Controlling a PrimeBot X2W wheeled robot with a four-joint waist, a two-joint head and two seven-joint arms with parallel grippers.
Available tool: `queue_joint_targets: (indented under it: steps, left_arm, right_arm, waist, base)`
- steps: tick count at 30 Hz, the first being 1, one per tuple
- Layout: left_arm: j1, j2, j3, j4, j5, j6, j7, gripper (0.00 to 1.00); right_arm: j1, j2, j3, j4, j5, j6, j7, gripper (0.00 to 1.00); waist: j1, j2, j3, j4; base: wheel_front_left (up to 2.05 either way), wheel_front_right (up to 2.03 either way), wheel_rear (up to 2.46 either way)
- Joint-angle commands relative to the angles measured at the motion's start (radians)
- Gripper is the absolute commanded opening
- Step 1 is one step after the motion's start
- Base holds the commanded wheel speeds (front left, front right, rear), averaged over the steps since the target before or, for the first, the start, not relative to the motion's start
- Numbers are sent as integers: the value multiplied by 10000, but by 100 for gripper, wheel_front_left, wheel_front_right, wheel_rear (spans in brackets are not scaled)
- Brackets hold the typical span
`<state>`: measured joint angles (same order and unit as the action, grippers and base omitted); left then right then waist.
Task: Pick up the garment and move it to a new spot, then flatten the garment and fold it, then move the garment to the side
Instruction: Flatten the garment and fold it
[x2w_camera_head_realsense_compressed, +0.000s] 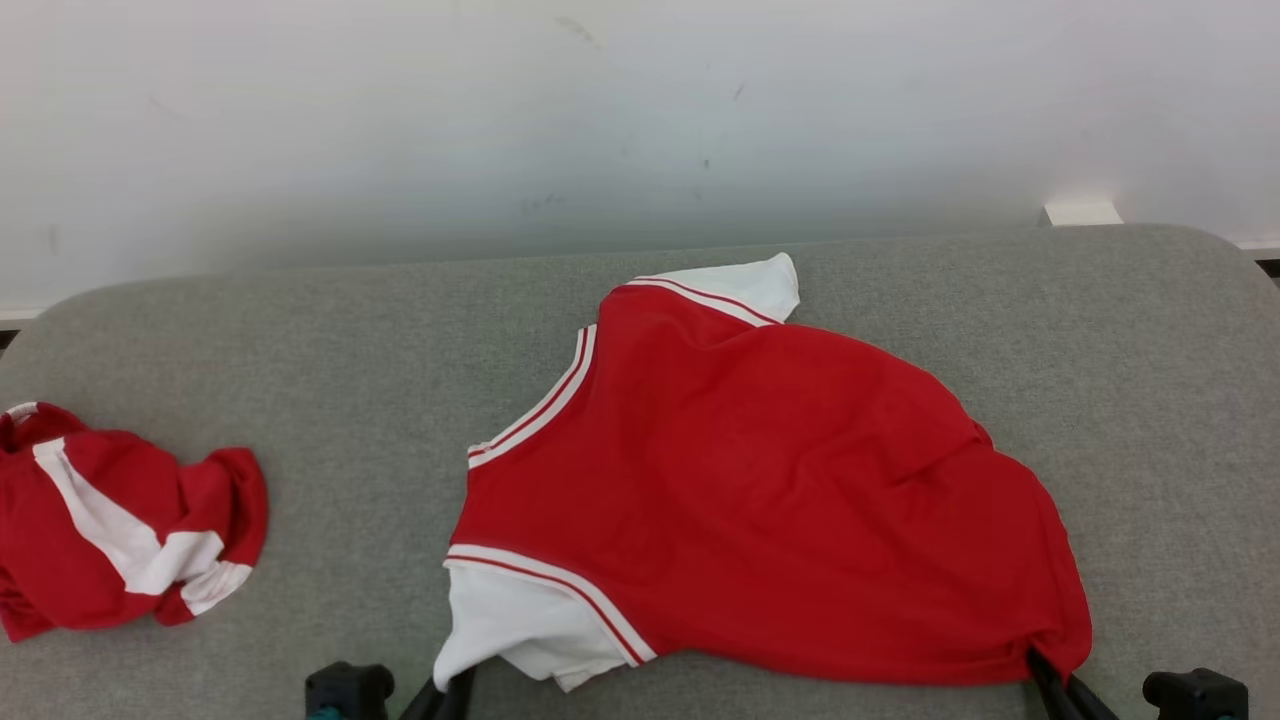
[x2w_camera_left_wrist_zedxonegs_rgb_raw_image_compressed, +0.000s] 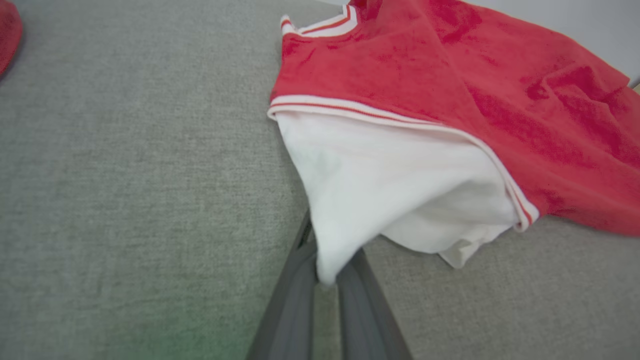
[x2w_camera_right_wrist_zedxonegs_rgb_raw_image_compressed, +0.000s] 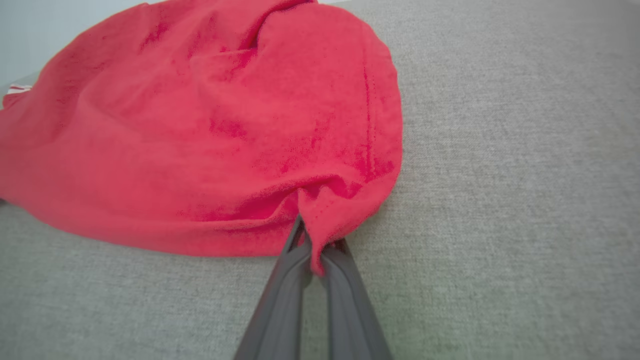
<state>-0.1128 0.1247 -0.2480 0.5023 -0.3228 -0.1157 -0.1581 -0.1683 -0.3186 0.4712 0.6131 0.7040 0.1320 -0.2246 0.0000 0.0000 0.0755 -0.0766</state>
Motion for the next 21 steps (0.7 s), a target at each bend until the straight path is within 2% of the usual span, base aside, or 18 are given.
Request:
queue_joint_targets:
  steps: [1,7,11,16,20,21]
  left_arm:
    - [-58,59,-41,-109,-61,-48,-170,0]
    - [-221,174,-67,-974,-241,-76,-486,0]
    - [-781,374,-108,-1691,-263,-100,-309,0]
    - [-2360,732,-189,-2169,-368,-136,292,0]
    - [-4151,1022,-220,-1939,-603,-146,807,0]
    - [-4151,1022,-220,-1939,-603,-146,807,0]
  right_arm:
    - [-164,-161,5,-124,164,-26,-166,0]
    - [-384,-429,-11,-1161,759,-26,-363,0]
    - [-886,-713,-5,-2012,1223,-26,-407,0]
    - [-2478,-1115,152,-2411,1471,-26,-361,0]
    - [-4197,-1221,161,-2279,1862,-26,-186,0]
    - [-4197,-1221,161,-2279,1862,-26,-186,0]
  waist:
    - [0,0,-26,10]
    - [0,0,-111,57]
    - [0,0,71,80]
    - [0,0,906,139]
    - [0,0,1917,173]
    - [0,0,1917,173]
  base:
    - [0,0,0]
    - [0,0,0]
    - [0,0,0]
    - [0,0,0]
    - [0,0,0]
    - [0,0,0]
